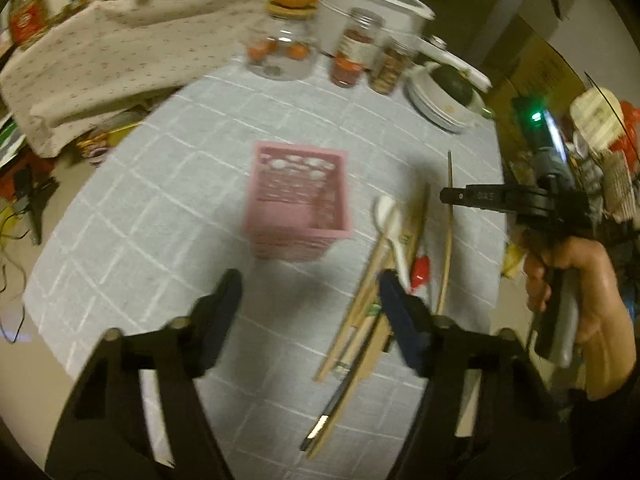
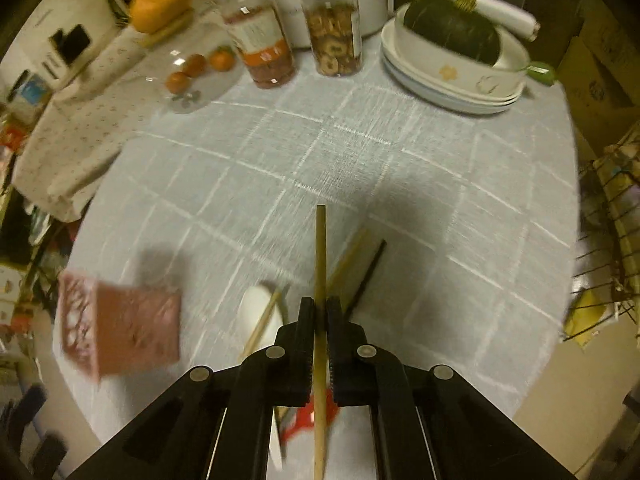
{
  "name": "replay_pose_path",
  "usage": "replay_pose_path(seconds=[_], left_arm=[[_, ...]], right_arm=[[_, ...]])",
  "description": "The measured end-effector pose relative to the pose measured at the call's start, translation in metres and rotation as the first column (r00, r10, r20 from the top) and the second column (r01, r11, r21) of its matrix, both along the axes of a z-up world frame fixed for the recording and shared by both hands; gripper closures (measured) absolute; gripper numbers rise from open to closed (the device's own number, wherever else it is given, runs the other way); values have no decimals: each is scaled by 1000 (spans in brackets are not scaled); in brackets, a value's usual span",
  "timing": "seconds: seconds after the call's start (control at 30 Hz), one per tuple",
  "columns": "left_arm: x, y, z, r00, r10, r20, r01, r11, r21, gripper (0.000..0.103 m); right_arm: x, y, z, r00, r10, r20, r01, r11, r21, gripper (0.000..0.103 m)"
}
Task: Organize utensils
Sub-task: 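Lower the right gripper onto the pile and grasp one wooden chopstick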
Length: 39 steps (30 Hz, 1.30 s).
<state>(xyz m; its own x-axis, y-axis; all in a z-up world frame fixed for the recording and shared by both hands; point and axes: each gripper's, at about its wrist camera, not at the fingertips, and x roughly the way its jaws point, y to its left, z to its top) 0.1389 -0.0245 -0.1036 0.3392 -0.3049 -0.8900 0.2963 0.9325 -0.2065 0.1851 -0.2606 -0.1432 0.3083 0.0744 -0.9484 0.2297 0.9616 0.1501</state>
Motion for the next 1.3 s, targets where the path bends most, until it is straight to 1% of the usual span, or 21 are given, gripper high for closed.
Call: replay_pose_path(seconds=[0.03, 0.17, 0.23, 0.3, 0.37, 0.47, 0.53, 0.57, 0.7, 0.8, 0.87, 0.9, 0.93, 1.0, 1.17, 1.3], left_arm=[[-1, -7, 0, 1000, -24, -5, 24, 1000, -4, 47], [-5, -40, -1, 994, -110, -5, 110, 994, 16, 54], [-8, -60, -4, 987, -160, -3, 160, 986, 47, 57], [-7, -74, -7, 983, -186, 1, 185, 979, 80, 57], [-5, -84, -13, 979, -203, 0, 202, 973, 116, 57], [-1, -93, -27, 977, -209, -35, 212, 966, 146, 58], [4, -97, -39, 977, -206, -61, 214, 962, 172, 63], [6, -100, -43, 976, -206, -69, 216, 960, 180, 64], [15, -109, -58, 974, -201, -103, 218, 958, 187, 64], [21, -117, -66, 970, -215, -116, 235, 950, 204, 71], [24, -120, -68, 969, -217, -116, 237, 950, 205, 72], [26, -120, -70, 970, -215, -116, 235, 950, 206, 74], [29, -120, -72, 970, -211, -120, 232, 950, 207, 81], [33, -119, -77, 970, -202, -136, 227, 952, 207, 89], [40, -122, -90, 972, -183, -151, 213, 952, 218, 89], [41, -129, -101, 971, -181, -159, 213, 952, 219, 89]], right_arm=[[-10, -1, 6, 1000, -2, 7, 2, 1000, 10, 97], [-35, -14, 22, 999, 4, 40, -4, 1000, 10, 97], [-41, -16, 21, 998, 0, 58, -2, 999, 41, 97], [-49, -23, 15, 999, -16, 42, 12, 996, 84, 97], [-55, -24, 13, 999, -18, 42, 13, 994, 104, 97], [-67, -26, 11, 999, 1, 39, -6, 992, 129, 97], [-74, -29, 11, 999, 5, 43, -10, 993, 118, 97], [-76, -32, 10, 999, -2, 44, -3, 993, 122, 97], [-83, -44, 5, 999, -23, 26, 18, 985, 174, 97], [-84, -49, 5, 999, -34, 28, 28, 981, 191, 97], [-85, -49, 8, 999, -35, 39, 26, 980, 197, 97], [-84, -49, 9, 999, -34, 42, 25, 979, 201, 97], [-83, -49, 9, 999, -30, 44, 20, 979, 203, 97], [-81, -48, 8, 999, -23, 43, 13, 979, 205, 97], [-79, -51, 5, 999, -27, 38, 18, 974, 225, 97], [-79, -52, 2, 999, -27, 29, 20, 975, 222, 97]])
